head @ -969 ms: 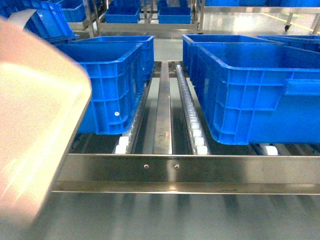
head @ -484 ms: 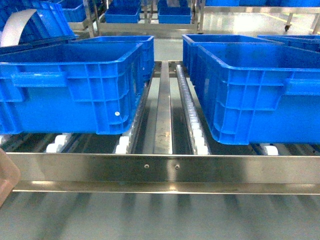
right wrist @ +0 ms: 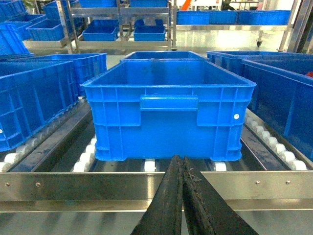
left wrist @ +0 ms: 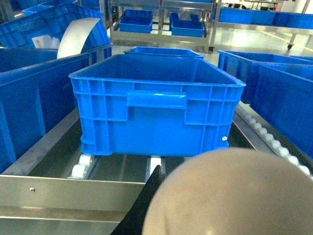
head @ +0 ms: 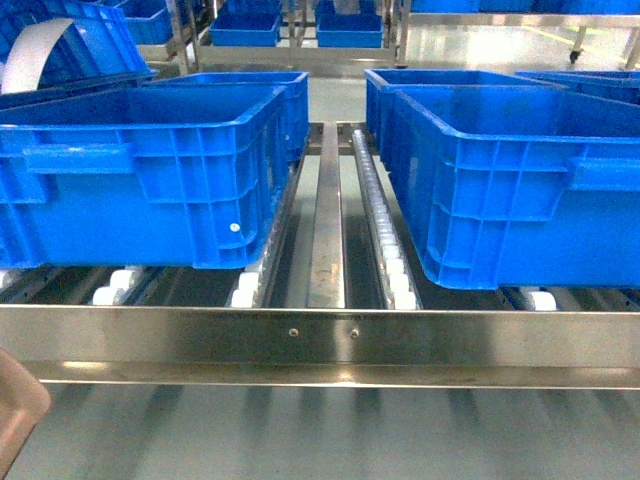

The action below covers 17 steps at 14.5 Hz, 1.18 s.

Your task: Place part in tray to right shelf

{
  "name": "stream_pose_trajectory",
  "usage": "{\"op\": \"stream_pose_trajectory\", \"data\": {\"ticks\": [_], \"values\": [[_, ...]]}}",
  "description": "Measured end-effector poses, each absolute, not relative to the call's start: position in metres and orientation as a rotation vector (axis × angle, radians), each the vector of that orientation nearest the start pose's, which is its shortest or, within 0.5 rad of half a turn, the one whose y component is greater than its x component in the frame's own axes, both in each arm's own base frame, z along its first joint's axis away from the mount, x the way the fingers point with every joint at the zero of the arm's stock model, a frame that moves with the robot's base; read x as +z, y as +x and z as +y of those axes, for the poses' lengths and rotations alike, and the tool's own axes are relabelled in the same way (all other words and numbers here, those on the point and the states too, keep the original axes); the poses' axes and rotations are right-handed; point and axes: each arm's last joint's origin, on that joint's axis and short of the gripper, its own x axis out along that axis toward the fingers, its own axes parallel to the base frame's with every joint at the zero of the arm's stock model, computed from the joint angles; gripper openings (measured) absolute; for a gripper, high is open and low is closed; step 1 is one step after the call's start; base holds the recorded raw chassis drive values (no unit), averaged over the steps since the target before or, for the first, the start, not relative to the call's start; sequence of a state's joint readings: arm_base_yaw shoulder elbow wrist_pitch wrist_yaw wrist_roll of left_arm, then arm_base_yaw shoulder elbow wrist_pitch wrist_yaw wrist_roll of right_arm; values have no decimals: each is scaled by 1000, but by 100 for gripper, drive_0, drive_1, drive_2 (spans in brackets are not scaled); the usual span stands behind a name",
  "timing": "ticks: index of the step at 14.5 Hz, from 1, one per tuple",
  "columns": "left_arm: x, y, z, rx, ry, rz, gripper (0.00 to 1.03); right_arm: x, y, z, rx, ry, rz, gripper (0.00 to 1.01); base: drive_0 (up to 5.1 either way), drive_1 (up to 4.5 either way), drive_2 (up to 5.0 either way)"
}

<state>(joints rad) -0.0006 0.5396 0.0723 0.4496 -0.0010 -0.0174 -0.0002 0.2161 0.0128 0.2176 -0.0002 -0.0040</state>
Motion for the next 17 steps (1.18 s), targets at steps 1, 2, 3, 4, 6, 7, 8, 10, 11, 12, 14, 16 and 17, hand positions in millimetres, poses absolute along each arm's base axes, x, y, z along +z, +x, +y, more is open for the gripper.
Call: {"op": "stream_pose_trajectory", "data": {"ticks": [1,2,3,4,6,7,8,10,11,12,14,16,17], "values": [[179,133,0,1,-17,16,12,171,110,0,0,-4,-14,2,0,0,0],[177,130,0,1,-17,17,12,170,109,0,0,-4,-13,2,0,0,0],[175,128,0,0,-17,18,12,170,108,0,0,-4,-14,2,0,0,0],[175,125,0,0,-17,15,12,164,102,0,0,-4,39,2,0,0,0],[170,122,0,0,-18,-7,12,169,97,0,0,-3,-14,2,0,0,0],[170,120,0,0,-17,-6,12,167,97,0,0,-3,2,2,0,0,0],[170,118,0,0,-16,-6,12,168,97,0,0,-3,-9,2,0,0,0],[170,115,0,0,-16,-6,12,167,97,0,0,-3,-4,2,0,0,0],[170,113,0,0,-15,-6,12,167,97,0,0,-3,-4,2,0,0,0],[171,111,0,0,-15,-10,12,167,97,0,0,-3,-4,2,0,0,0],[170,109,0,0,-15,-7,12,167,97,0,0,-3,-4,2,0,0,0],[168,104,0,1,-15,11,12,167,97,0,0,-3,-4,2,0,0,0],[164,98,0,0,-15,38,12,167,97,0,-1,-3,-4,2,0,0,0]]}}
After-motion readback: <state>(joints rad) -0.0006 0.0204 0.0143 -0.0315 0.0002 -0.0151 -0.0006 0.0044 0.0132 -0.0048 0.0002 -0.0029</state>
